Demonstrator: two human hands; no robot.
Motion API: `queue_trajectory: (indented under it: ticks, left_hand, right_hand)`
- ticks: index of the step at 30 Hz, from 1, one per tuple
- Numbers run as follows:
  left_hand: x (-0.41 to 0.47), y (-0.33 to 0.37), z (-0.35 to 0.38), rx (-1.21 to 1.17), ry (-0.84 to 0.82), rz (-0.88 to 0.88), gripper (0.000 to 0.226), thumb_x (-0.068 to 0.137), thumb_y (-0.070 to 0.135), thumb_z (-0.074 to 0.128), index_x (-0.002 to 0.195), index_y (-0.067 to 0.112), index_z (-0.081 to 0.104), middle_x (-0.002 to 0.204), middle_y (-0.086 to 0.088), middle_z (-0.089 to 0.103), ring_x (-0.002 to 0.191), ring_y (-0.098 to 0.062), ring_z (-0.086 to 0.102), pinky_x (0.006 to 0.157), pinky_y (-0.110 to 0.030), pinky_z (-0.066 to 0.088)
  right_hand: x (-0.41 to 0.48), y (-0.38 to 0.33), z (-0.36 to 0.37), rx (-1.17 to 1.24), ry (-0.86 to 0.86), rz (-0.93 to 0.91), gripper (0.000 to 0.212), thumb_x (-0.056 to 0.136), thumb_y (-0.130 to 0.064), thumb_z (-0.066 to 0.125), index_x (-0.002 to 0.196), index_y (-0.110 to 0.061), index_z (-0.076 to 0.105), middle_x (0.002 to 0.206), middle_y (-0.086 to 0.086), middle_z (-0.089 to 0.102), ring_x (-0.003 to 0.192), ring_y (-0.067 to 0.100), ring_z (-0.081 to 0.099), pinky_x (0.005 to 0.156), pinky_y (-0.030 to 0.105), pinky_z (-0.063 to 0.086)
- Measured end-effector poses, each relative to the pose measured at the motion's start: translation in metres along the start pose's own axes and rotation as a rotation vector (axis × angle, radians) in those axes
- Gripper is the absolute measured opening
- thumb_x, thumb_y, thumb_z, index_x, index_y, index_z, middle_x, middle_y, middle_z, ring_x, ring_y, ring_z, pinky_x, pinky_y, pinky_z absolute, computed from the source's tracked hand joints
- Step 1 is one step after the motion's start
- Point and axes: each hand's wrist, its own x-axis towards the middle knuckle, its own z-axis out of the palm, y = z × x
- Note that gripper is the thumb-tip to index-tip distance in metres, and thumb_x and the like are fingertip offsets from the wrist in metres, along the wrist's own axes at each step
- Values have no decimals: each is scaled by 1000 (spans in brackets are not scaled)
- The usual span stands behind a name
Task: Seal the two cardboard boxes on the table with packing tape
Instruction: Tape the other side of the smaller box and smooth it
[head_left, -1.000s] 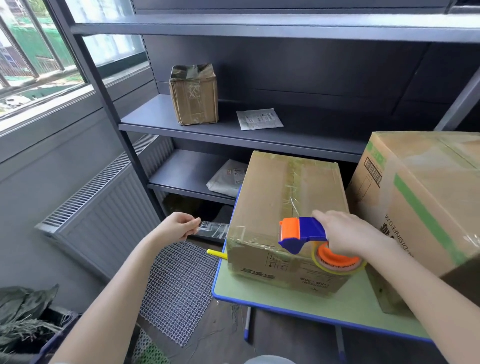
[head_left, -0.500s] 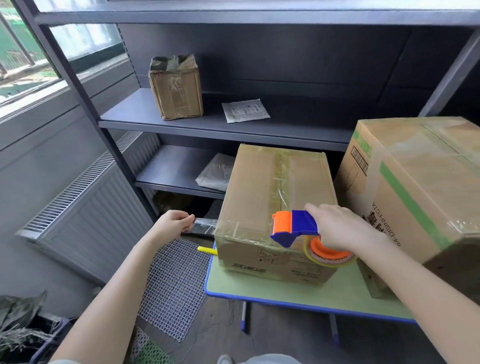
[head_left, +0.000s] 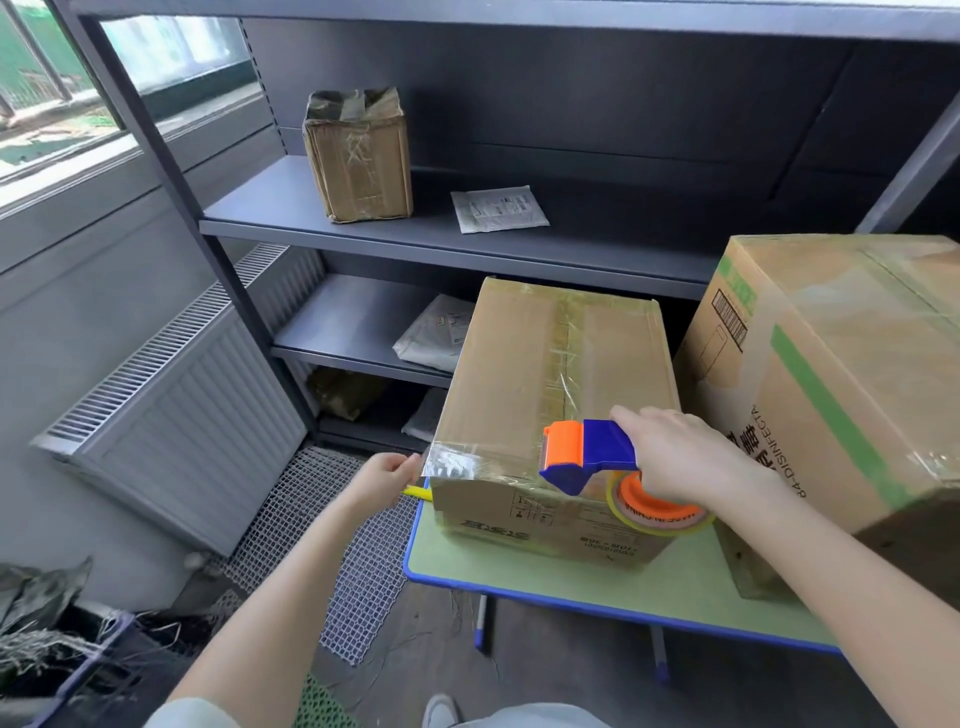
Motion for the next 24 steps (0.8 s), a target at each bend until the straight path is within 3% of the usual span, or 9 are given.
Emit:
queue_trajectory:
  ticks: [6, 10, 11, 13, 15, 17, 20, 22, 24]
  left_hand:
    - [7, 6, 17, -156, -103, -111, 34, 100, 20, 44, 68, 12, 38, 52, 2, 32, 36, -5, 23, 37, -16, 22]
    - [9, 11, 12, -89, -112, -151, 27, 98, 27, 47, 80, 7, 47, 57, -1, 40, 44, -10, 29, 44, -22, 26]
    - [8, 12, 12, -41, -123, -162, 29, 98, 31, 46, 89, 3, 52, 62, -6, 48, 47, -14, 40, 47, -26, 34]
    - [2, 8, 12, 129, -180, -200, 50, 97, 43, 40, 115, -1, 52, 98, -22, 63, 81, -32, 63, 70, -40, 50]
    - [-6, 3, 14, 311, -186, -207, 53, 96, 50, 35, 117, 4, 49, 115, -18, 60, 91, -27, 59, 79, -38, 47]
    - [-11, 6, 20, 345, 36, -61, 26, 98, 31, 39, 98, 9, 52, 102, -9, 59, 75, -15, 50, 71, -32, 42]
    - [-28, 23, 23, 184, 470, 361, 22, 90, 4, 42, 107, 8, 56, 106, -2, 58, 94, -14, 53, 82, -27, 42]
    - [-46, 37, 25, 292, 525, 718, 37, 86, 16, 47, 120, 7, 57, 119, -1, 59, 112, -11, 51, 97, -27, 39]
    - [-56, 48, 37, 535, 479, 886, 52, 81, 33, 58, 126, 7, 56, 128, -3, 58, 120, -13, 51, 104, -30, 38]
  right_hand:
    - [-1, 0, -2, 15, -8, -24, 39, 78, -12, 61, 98, -26, 32, 97, 4, 49, 81, 18, 38, 67, 28, 31]
    - [-2, -2, -3, 26, -23, -24, 46, 77, -13, 66, 112, -22, 37, 105, 4, 51, 85, 17, 37, 70, 29, 33]
    - [-2, -2, -4, 25, -20, -24, 44, 78, -13, 65, 111, -22, 37, 106, 4, 51, 85, 17, 36, 70, 29, 33]
    - [-4, -3, -6, -1, -19, -36, 43, 79, -14, 65, 111, -21, 37, 106, 4, 50, 85, 17, 36, 71, 29, 33]
    - [-6, -2, -6, -26, -12, -40, 43, 80, -15, 64, 113, -20, 38, 107, 4, 51, 87, 17, 38, 72, 29, 33]
    - [-7, -2, -6, -30, -4, -30, 40, 81, -14, 62, 113, -19, 38, 109, 6, 52, 92, 20, 44, 72, 29, 33]
    - [-7, -3, -5, -43, 1, -22, 38, 83, -15, 61, 113, -18, 38, 110, 7, 52, 97, 23, 47, 73, 29, 34]
    - [-6, -5, -5, -53, -4, -14, 41, 83, -16, 62, 116, -18, 38, 112, 7, 52, 103, 25, 49, 75, 30, 34]
    - [-5, -7, -6, -63, -12, -7, 41, 84, -16, 61, 118, -17, 38, 113, 8, 52, 107, 26, 49, 75, 30, 33]
